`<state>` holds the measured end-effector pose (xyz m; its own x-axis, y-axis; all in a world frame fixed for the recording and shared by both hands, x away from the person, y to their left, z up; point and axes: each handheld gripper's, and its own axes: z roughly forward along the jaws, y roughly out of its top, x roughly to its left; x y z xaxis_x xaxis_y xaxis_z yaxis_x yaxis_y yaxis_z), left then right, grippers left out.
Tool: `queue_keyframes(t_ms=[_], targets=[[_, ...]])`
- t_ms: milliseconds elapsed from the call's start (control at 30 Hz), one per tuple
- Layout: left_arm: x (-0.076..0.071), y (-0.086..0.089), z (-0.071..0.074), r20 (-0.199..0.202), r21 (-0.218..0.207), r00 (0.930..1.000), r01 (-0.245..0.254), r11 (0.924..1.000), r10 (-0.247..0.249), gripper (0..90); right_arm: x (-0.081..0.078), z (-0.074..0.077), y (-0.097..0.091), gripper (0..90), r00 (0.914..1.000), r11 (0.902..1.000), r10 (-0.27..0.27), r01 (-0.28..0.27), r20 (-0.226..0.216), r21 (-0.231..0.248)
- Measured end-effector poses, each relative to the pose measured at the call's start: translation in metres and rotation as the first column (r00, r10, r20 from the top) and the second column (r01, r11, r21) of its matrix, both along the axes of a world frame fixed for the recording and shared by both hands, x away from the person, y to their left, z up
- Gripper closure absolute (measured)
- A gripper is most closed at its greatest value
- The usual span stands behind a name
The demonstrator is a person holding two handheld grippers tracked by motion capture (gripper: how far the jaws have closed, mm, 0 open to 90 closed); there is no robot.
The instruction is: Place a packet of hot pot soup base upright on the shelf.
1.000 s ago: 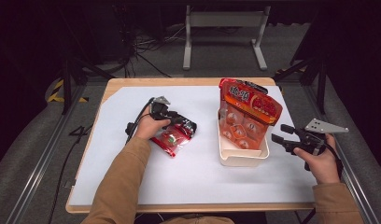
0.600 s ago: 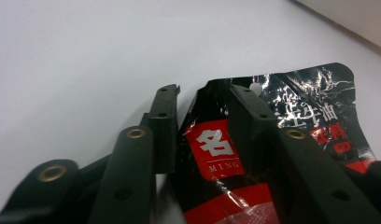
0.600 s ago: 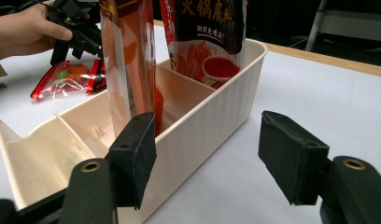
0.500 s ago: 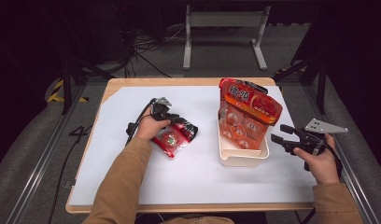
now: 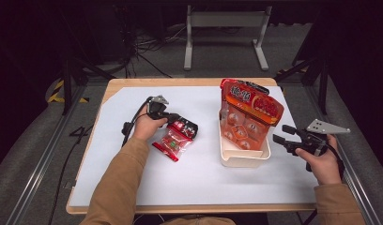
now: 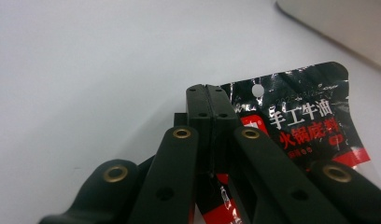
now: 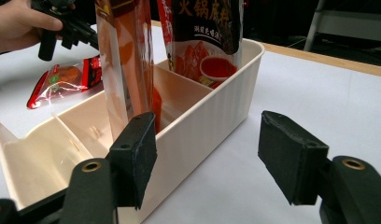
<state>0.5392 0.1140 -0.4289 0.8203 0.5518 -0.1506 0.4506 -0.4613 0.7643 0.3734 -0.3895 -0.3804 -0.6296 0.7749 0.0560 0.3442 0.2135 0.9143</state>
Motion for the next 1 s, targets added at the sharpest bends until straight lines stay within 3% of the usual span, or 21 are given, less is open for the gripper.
queue_keyframes(t_ms=[267, 533, 1000], targets=[[-0.013, 0.010, 0.023, 0.023, -0.064, 0.9997, 0.010, 0.9979, -0.009, 90.0, 0.000, 0.001, 0.000, 37.4, 1.0000, 1.0000, -0.003, 0.003, 0.001, 0.004], [-0.038, 0.020, 0.052, 0.083, -0.129, 0.9959, 0.048, 0.9905, -0.038, 90.0, 0.000, 0.002, 0.000, 37.6, 1.0000, 1.0000, -0.007, 0.007, 0.006, -0.001], [-0.084, 0.021, 0.089, 0.175, -0.109, 0.9767, 0.144, 0.9836, -0.123, 90.0, 0.002, 0.001, 0.001, 38.1, 0.9999, 0.9998, -0.011, 0.011, 0.005, -0.015]])
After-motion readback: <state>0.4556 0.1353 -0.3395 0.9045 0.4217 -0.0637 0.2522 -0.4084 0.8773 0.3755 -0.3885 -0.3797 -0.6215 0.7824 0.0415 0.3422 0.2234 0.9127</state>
